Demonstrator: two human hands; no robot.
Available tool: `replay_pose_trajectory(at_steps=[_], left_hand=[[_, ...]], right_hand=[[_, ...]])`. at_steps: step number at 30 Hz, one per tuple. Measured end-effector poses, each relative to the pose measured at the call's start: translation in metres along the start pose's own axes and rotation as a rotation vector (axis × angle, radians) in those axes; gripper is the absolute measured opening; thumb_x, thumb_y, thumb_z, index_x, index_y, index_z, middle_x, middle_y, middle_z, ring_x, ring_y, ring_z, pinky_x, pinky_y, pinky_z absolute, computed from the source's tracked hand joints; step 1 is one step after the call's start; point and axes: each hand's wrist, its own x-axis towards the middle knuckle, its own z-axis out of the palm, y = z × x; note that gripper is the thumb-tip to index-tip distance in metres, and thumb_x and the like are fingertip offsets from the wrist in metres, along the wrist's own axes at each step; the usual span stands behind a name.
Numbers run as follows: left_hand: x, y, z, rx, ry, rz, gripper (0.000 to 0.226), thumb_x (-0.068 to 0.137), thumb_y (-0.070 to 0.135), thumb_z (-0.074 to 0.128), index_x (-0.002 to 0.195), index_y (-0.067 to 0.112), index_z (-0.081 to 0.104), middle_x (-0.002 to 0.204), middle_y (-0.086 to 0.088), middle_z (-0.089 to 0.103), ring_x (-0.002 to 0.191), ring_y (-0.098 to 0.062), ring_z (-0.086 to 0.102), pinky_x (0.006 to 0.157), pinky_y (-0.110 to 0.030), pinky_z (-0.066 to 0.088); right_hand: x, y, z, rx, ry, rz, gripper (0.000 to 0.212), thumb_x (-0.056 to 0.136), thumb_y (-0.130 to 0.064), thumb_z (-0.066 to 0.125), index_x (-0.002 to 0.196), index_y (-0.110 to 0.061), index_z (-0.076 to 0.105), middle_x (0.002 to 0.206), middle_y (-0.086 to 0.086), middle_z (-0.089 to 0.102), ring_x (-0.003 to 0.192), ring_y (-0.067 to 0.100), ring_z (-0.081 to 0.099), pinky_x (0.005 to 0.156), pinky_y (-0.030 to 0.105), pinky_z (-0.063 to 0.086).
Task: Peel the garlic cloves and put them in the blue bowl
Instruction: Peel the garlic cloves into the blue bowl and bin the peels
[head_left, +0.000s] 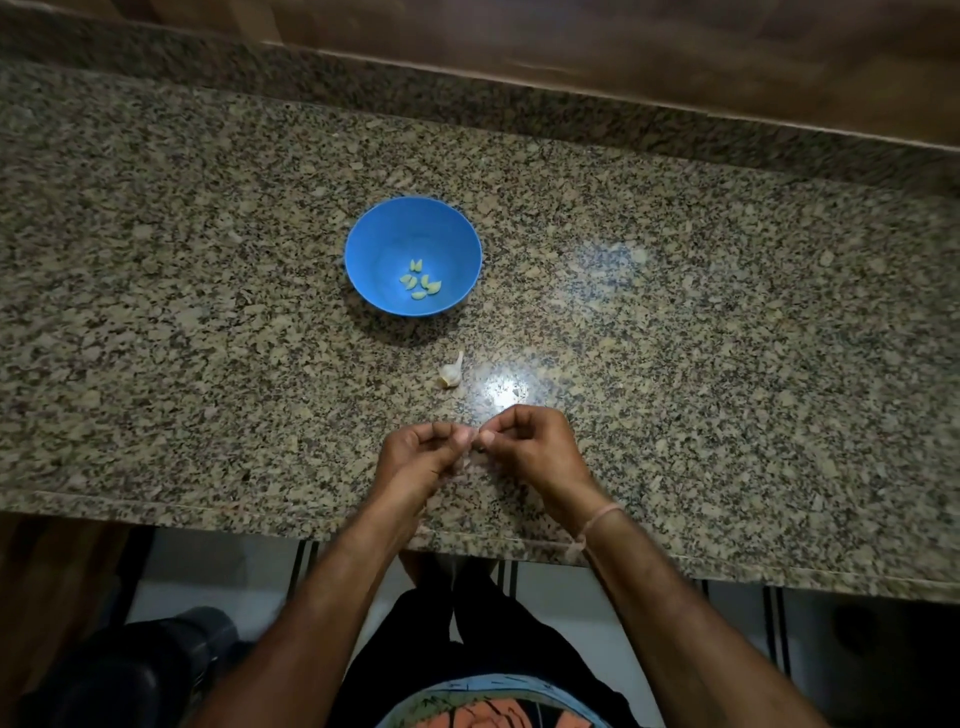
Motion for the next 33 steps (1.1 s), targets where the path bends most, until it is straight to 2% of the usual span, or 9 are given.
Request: replay_pose_trajectory(at_steps=[2,4,6,10,15,20,30,33], left_hand=[[0.005,-0.006,-0.008,0.422,0.183,0.241,0.020,0.090,0.032,0.081,0.108,0.028,0.074,0.105,0.010,0.073,0.096,-0.010,0.066,0.077,-0.030,0.058],[0.007,-0.011,-0.017,0.840,0.282,0.457,0.043,0.086,0.043,0.081,0.125,0.035,0.065,0.119,0.012,0.059,0.111,-0.011,0.052,0.085,-0.035,0.050],[0.011,-0.015,-0.022,0.990,0.281,0.553,0.061,0.081,0.043,0.085,0.135,0.036,0.057,0.123,0.007,0.051,0.115,-0.016,0.044,0.090,-0.039,0.046],[0.014,-0.019,-0.025,1.005,0.287,0.548,0.068,0.079,0.041,0.088,0.137,0.036,0.053,0.123,0.004,0.050,0.116,-0.019,0.044,0.094,-0.041,0.044],[0.013,-0.022,-0.025,1.023,0.285,0.571,0.067,0.080,0.041,0.087,0.139,0.034,0.054,0.125,0.001,0.052,0.116,-0.021,0.045,0.095,-0.041,0.043],[0.010,-0.024,-0.025,1.047,0.279,0.594,0.063,0.082,0.040,0.085,0.137,0.032,0.055,0.124,-0.001,0.053,0.115,-0.023,0.046,0.092,-0.041,0.041],[0.006,-0.028,-0.027,1.062,0.297,0.611,0.057,0.088,0.047,0.078,0.138,0.032,0.054,0.121,0.001,0.052,0.111,-0.021,0.048,0.092,-0.042,0.044],[0.004,-0.026,-0.029,1.055,0.276,0.596,0.056,0.090,0.047,0.077,0.139,0.035,0.053,0.122,0.004,0.051,0.112,-0.019,0.045,0.094,-0.040,0.043]], right_hand=[[0.008,-0.001,0.004,-0.333,0.103,-0.075,0.006,0.089,-0.012,0.081,0.088,-0.012,0.075,0.079,-0.001,0.078,0.074,0.010,0.076,0.071,0.028,0.061],[0.012,-0.001,0.010,-0.561,0.150,-0.095,0.010,0.089,-0.016,0.082,0.083,-0.018,0.074,0.076,-0.009,0.074,0.073,0.003,0.071,0.075,0.026,0.059],[0.014,-0.003,0.018,-0.675,0.181,-0.099,0.013,0.090,-0.016,0.082,0.081,-0.020,0.073,0.074,-0.013,0.070,0.072,0.000,0.067,0.077,0.028,0.057],[0.019,-0.001,0.029,-0.759,0.266,-0.088,0.017,0.090,-0.009,0.078,0.078,-0.019,0.071,0.076,-0.007,0.071,0.074,0.010,0.068,0.081,0.036,0.059],[0.015,0.008,0.042,-0.862,0.359,-0.138,0.020,0.095,0.000,0.065,0.085,-0.016,0.068,0.079,-0.003,0.069,0.073,0.014,0.065,0.072,0.033,0.057],[0.012,0.011,0.053,-0.927,0.441,-0.176,0.019,0.097,0.001,0.060,0.087,-0.014,0.066,0.082,0.001,0.066,0.076,0.019,0.062,0.071,0.037,0.056],[0.010,0.010,0.059,-0.973,0.487,-0.181,0.019,0.096,0.002,0.060,0.088,-0.014,0.065,0.082,0.001,0.065,0.074,0.018,0.061,0.066,0.035,0.056],[0.007,0.012,0.049,-0.835,0.396,-0.155,0.021,0.097,0.001,0.061,0.086,-0.017,0.064,0.082,-0.002,0.067,0.075,0.015,0.065,0.073,0.034,0.059]])
